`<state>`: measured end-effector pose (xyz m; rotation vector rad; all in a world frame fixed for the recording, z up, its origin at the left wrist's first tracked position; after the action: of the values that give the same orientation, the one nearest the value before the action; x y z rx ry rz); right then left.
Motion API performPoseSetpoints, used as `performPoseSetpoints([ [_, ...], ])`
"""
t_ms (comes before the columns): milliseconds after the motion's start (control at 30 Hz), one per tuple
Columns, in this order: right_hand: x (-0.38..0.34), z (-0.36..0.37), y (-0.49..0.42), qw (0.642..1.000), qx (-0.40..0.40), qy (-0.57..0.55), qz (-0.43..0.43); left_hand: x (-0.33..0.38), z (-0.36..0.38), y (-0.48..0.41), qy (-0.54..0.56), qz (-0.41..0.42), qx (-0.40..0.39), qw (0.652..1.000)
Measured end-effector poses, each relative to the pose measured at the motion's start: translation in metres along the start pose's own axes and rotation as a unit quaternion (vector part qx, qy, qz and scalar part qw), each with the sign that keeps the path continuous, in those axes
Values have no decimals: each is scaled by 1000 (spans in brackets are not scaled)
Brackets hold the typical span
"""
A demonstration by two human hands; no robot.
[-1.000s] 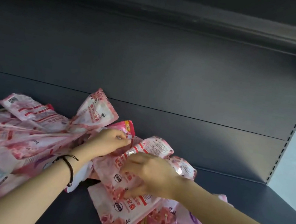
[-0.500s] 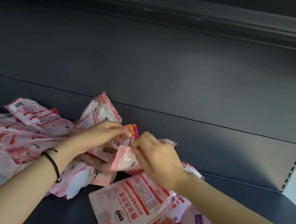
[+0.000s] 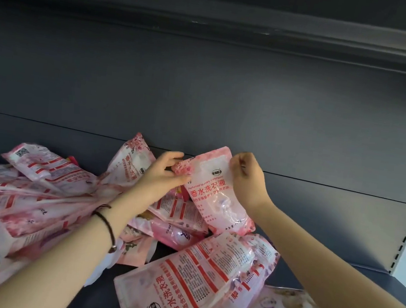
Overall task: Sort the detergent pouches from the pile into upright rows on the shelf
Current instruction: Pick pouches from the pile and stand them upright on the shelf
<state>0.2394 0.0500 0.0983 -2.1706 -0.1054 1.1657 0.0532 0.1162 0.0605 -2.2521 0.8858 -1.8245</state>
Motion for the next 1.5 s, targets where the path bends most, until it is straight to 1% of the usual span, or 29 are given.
performPoseSetpoints([
  [33,4,0,-1,1000,-5,-14,8,-5,5,-5,7,-12,33,999],
  [100,12,3,0,999,-35,-28,29,-13,9,-9,61,-21,102,993],
  [167,20,3,0,997,-59,-12,42,-20,12,-13,125,-29,133,983],
  [200,25,-2,0,997,-54,-27,53,-22,16,-15,155,-36,130,979],
  [267,32,-16,0,988,-34,-123,83,-15,27,-21,224,-37,94,969],
  [333,38,-35,-1,971,-14,-212,110,5,41,-29,267,-12,56,962],
  [433,44,-67,-4,959,11,-253,130,44,63,-45,242,28,51,969],
  [533,47,-106,-7,964,17,-239,118,73,91,-58,237,48,37,970],
  [700,61,-163,-8,973,23,-204,103,91,141,-68,220,59,19,974],
  [867,94,-204,3,975,25,-188,119,96,191,-74,188,71,28,979],
  [1133,140,-255,21,972,30,-189,136,93,261,-77,168,57,-7,984],
  [1300,166,-267,32,970,22,-179,162,80,288,-71,151,40,-19,988],
  [1400,182,-273,37,966,30,-183,180,74,298,-69,175,34,-56,982],
  [1433,183,-275,37,966,29,-184,181,73,300,-68,162,32,-73,983],
  [1500,183,-279,36,968,20,-178,178,68,303,-67,91,26,-111,989],
])
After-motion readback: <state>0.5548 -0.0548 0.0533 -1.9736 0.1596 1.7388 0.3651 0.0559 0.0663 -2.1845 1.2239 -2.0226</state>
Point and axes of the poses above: each hand's wrist, its own y-axis away from the middle knuckle, its own z-axis out of the palm, x = y × z, the point moved 7 cm from there along -y, towards the middle knuckle, and after that the axes turned 5 degrees about -x, right-handed, at the moved point
